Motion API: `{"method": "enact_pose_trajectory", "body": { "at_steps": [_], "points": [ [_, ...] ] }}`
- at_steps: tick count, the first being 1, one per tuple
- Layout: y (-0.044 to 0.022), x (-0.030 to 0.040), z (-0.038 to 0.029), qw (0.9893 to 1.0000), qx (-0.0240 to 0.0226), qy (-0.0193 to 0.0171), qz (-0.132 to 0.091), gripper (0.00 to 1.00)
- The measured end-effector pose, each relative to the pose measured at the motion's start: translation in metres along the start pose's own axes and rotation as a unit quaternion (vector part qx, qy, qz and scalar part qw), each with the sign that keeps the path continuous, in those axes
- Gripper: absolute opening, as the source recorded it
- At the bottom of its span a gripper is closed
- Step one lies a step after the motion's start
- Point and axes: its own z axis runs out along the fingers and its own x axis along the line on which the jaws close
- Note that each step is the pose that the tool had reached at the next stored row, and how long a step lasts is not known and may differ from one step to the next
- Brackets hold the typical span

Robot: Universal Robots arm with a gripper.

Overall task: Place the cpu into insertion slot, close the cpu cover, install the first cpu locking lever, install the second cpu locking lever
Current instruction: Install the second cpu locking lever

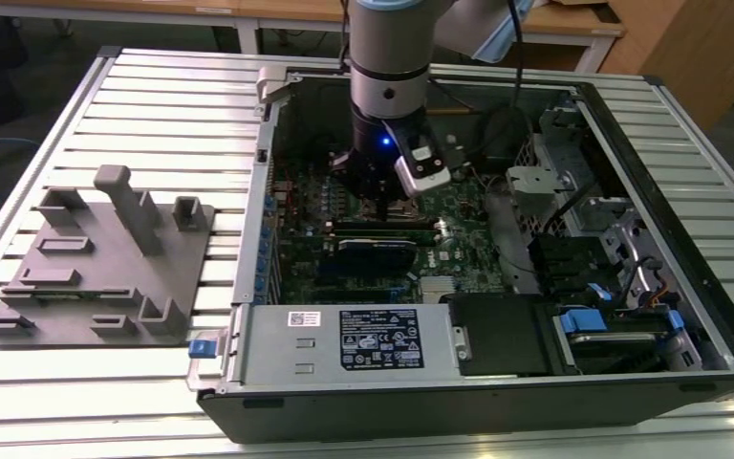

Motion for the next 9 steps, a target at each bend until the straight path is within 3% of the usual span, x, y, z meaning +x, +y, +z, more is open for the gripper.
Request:
{"method": "enact_pose_trajectory", "body": {
  "at_steps": [9],
  "points": [
    [-0.001, 0.0094, -0.0003, 1.0, 0.0, -0.0005, 0.0, 0.1]
  ]
}}
